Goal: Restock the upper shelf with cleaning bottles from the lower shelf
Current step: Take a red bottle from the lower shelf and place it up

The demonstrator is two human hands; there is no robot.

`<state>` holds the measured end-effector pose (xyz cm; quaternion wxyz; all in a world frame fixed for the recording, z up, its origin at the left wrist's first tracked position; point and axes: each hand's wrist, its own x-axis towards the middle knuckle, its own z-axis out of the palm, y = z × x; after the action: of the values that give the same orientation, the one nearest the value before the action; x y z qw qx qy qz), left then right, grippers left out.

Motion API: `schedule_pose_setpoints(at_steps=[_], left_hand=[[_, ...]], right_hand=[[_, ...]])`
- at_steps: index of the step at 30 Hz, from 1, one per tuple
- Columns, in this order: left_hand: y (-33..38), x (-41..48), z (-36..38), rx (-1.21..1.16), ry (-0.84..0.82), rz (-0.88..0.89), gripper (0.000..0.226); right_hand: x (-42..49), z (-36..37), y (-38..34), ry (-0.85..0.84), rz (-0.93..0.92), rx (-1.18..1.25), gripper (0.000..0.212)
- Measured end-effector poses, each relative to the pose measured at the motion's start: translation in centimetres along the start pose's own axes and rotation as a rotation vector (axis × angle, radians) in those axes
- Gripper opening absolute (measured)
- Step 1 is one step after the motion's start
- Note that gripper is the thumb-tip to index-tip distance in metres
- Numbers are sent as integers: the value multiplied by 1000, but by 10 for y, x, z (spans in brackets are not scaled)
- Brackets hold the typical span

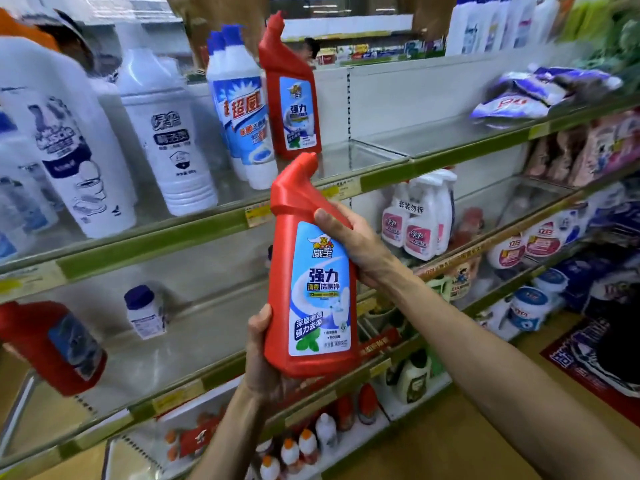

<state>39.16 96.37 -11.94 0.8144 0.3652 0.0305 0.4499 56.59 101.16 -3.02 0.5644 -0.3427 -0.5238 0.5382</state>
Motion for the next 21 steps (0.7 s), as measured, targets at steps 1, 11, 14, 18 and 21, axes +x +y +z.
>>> schedule_pose_setpoints(at_steps=[1,11,14,18,21], left_hand=[[-5,18,-4,0,1,36,67],[9,216,74,597,211,146,73],[25,255,93,981,363,281,57],[50,292,93,1121,439,358,52],[69,309,78,1092,499,367,53]], right_hand=[[7,-15,-8,-1,-19,14,86],[116,-136,-134,65,-263,57,37],[153,-152,-156,22,-327,31,28],[199,-153,-171,-23,-462,-141,42],[228,-144,-169,-69,-487,-208,49]])
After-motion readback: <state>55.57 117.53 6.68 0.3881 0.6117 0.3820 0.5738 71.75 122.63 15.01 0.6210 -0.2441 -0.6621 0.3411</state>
